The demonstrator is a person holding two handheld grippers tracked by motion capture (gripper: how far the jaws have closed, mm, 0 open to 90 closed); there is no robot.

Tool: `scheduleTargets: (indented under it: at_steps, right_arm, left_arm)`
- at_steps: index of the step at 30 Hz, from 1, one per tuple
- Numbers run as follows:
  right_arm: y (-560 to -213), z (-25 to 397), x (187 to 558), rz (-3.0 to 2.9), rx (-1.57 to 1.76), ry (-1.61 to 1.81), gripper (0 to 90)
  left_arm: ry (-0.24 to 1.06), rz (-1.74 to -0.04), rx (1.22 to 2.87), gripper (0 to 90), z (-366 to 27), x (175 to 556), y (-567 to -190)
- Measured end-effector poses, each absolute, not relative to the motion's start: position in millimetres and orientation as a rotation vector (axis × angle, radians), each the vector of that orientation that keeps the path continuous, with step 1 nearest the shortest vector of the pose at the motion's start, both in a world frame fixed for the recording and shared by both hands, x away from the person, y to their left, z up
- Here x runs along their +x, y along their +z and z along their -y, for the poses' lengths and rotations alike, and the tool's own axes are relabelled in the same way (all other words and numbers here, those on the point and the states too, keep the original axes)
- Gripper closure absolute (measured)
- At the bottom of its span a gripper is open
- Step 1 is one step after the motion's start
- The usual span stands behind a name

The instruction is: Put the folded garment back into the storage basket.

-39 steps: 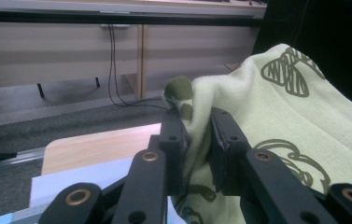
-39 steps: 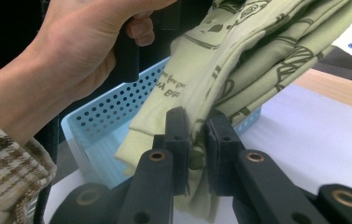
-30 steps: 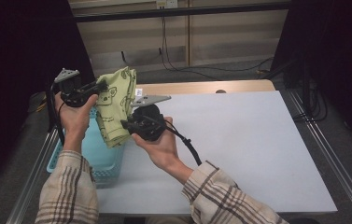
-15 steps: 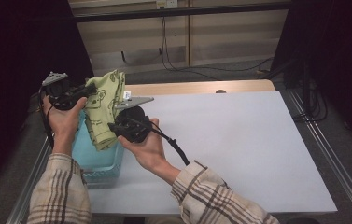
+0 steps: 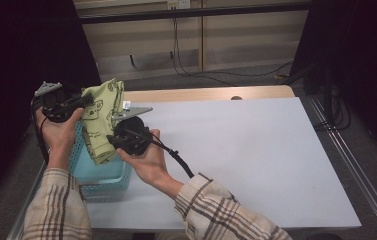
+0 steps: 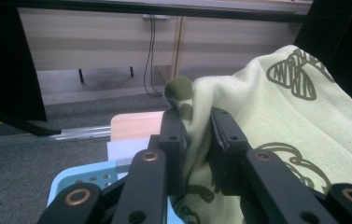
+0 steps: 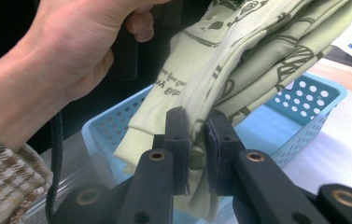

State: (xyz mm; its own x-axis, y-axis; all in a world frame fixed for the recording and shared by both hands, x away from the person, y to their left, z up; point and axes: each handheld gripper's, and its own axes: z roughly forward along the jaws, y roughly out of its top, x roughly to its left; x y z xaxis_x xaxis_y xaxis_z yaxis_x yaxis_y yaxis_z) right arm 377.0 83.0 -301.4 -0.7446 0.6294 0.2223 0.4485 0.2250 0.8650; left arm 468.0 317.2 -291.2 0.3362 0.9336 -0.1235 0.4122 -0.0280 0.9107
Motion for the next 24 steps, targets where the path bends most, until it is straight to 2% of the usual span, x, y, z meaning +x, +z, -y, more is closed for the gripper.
scheduleTargets:
  at_steps: [12, 24]
  right_arm:
    - [-306, -101, 378, -2.328, 1.008, 1.529, 81.0]
    - [-314, -114, 380, -2.362, 1.004, 1.501, 81.0]
  left_arm:
    - [0.707, -1.254, 1.619, 76.6, -329, 467, -296]
    - [0.678, -1.285, 1.641, 76.6, -340, 468, -308]
